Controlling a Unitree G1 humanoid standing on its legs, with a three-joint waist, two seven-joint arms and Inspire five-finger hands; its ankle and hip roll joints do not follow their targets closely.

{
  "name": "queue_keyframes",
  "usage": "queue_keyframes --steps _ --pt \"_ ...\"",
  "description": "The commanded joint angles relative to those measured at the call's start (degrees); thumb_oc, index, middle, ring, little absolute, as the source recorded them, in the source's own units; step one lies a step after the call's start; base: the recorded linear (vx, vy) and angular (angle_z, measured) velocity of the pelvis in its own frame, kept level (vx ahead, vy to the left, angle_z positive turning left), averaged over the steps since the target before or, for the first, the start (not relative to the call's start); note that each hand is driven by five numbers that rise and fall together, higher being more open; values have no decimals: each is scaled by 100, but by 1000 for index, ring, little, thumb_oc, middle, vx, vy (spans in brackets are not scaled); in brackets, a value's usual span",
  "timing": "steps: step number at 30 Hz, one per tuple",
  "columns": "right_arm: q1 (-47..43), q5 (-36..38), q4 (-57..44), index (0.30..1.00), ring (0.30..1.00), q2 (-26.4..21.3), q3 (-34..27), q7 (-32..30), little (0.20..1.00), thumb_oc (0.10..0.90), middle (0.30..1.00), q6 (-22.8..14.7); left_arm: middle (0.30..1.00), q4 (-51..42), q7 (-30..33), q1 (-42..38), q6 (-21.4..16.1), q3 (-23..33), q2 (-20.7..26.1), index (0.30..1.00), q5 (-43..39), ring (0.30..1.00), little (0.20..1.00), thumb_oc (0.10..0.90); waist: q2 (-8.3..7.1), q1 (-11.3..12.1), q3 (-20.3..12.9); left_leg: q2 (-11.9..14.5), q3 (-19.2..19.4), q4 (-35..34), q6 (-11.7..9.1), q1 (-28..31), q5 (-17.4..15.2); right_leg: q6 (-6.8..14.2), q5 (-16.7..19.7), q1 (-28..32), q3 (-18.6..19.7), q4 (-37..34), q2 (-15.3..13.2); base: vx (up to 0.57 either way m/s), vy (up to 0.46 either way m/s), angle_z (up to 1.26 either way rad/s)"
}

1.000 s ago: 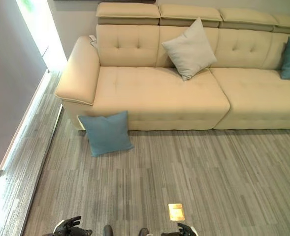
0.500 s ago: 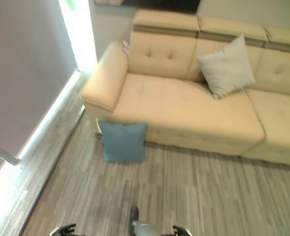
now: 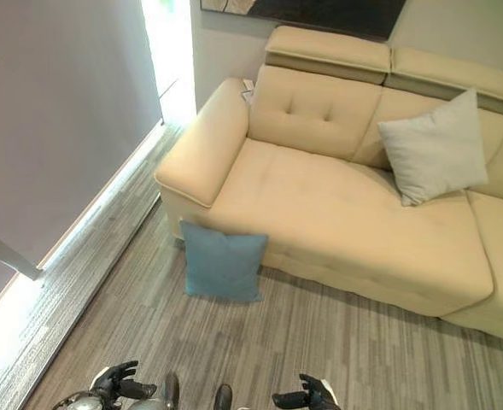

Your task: Pick up all the scattered cushions and arrange them neatly on the sofa.

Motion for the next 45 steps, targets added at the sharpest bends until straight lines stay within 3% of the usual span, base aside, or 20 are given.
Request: queue_keyframes --steps 1,3,6,7,8,9,11,13,16,17,20,24,28,30,32,35,38,41,42,45 --pt "115 -40 103 900 900 -98 -22 -122 900 800 900 -66 900 173 -32 193 -28 -38 13 900 125 900 900 800 -77 108 -193 -282 56 82 360 132 -31 745 -245 205 740 90 -81 258 134 -35" --pt "126 -66 120 900 900 -92 -24 -113 900 800 900 -68 900 199 -40 228 -20 -10 16 900 152 900 900 800 -101 132 -228 -290 67 128 388 157 -83 780 -297 271 782 114 -129 246 146 -45" --pt "123 -177 68 900 900 -53 44 -31 900 800 900 -55 900 165 -70 221 -19 -13 66 900 178 900 900 800 -127 241 -265 -315 151 270 555 260 -313 898 -429 205 815 786 -410 206 186 -42" --pt "90 -173 35 900 900 -46 52 -10 900 800 900 -49 900 157 -73 207 -12 -35 84 900 183 900 900 800 -118 240 -245 -341 154 291 614 323 -370 945 -376 85 820 1140 -469 167 239 -24" --pt "16 -181 -69 900 900 -44 82 3 900 800 900 -43 900 121 -57 146 -4 -84 146 900 208 900 900 800 -73 178 -133 -390 129 311 760 508 -474 1028 -83 -327 865 2006 -558 121 177 -11" --pt "15 -181 -69 900 900 -44 82 3 900 800 900 -43 900 121 -57 145 -4 -83 146 900 208 900 900 800 -76 182 -138 -393 134 314 762 500 -476 1031 -92 -344 872 2026 -561 93 168 -23" --pt "-87 -176 -202 900 900 -33 140 -14 900 800 900 -66 900 85 -22 84 -13 -148 195 900 202 900 900 800 24 88 11 -339 131 341 859 596 -521 1026 168 -773 831 2835 -608 49 122 -22" --pt "-75 -195 -298 900 900 -31 146 -25 900 800 900 -109 900 64 -25 89 -30 -167 217 900 182 900 900 800 107 58 35 -326 141 316 884 750 -585 969 119 -955 621 3110 -719 160 123 -8" --pt "-75 -276 -270 900 900 -58 181 -36 900 800 900 -87 900 56 -41 110 -36 -150 225 900 189 900 900 800 153 26 -14 -360 76 116 836 1068 -652 856 -132 -998 286 2459 -709 285 14 -15" --pt "-96 -325 -244 900 900 -68 183 -36 900 800 900 -63 900 90 -55 115 -36 -144 212 900 226 900 900 800 115 14 -43 -415 77 -7 801 1202 -685 900 -33 -1105 146 1887 -681 155 -29 -14" --pt "-119 -371 -220 900 900 -90 179 -29 900 800 900 -24 900 117 -46 103 -42 -138 206 900 222 900 900 800 58 -65 -17 -498 -23 -178 762 1431 -711 995 287 -1265 141 1188 -538 241 -52 -20" --pt "-82 -390 -186 900 900 -117 137 -25 900 800 900 -13 900 125 -60 68 -72 -146 215 900 297 900 900 800 40 -135 10 -533 -114 -310 720 1635 -756 1043 421 -1281 157 889 -469 194 -70 2" --pt "89 -352 -95 900 900 -106 75 -8 900 800 900 -13 900 146 -86 108 -67 -156 123 900 382 900 900 800 19 -184 -113 -437 -87 -148 594 1764 -984 902 373 -997 184 794 -444 240 -124 12" --pt "117 -304 -90 900 900 -121 53 4 900 800 900 -36 900 141 -94 91 -87 -193 86 900 375 900 900 800 3 -211 -113 -343 44 266 433 1623 -981 834 305 -822 160 703 -435 145 -133 15" --pt "82 -200 -124 900 900 -174 44 -16 900 800 900 -67 900 53 -80 10 -87 -242 48 900 290 900 900 800 -105 -187 34 -235 182 1568 268 964 -719 660 194 -612 199 617 -416 90 -179 25" --pt "67 -164 -112 900 900 -197 57 -10 900 800 900 -46 900 30 -73 1 -80 -254 17 900 247 900 900 800 -124 -158 55 -177 218 1726 321 744 -752 594 80 -505 243 583 -408 85 -64 11" --pt "74 -184 -90 900 900 -242 90 -31 900 800 900 -56 900 38 -74 20 -70 -301 -11 900 276 900 900 800 -160 -101 37 -166 239 1332 397 545 -878 632 -46 -352 267 526 -425 158 -1 1" --pt "80 -186 -71 900 900 -256 98 -45 900 800 900 -55 900 32 -81 36 -52 -304 -12 900 307 900 900 800 -119 -50 21 -78 332 802 342 376 -532 647 -168 -166 262 463 -357 189 56 7" --pt "89 -175 -57 900 900 -249 111 -62 900 800 900 -52 900 54 -66 71 -48 -298 -15 900 300 900 900 800 -93 11 27 -57 327 601 289 183 -245 641 -252 -17 325 422 -291 157 66 14" --pt "103 -195 -27 900 900 -232 116 -60 900 800 900 -54 900 89 -57 119 -39 -253 -3 900 261 900 900 800 -46 128 21 -91 216 341 279 84 -86 651 -352 164 479 429 -225 175 110 0"
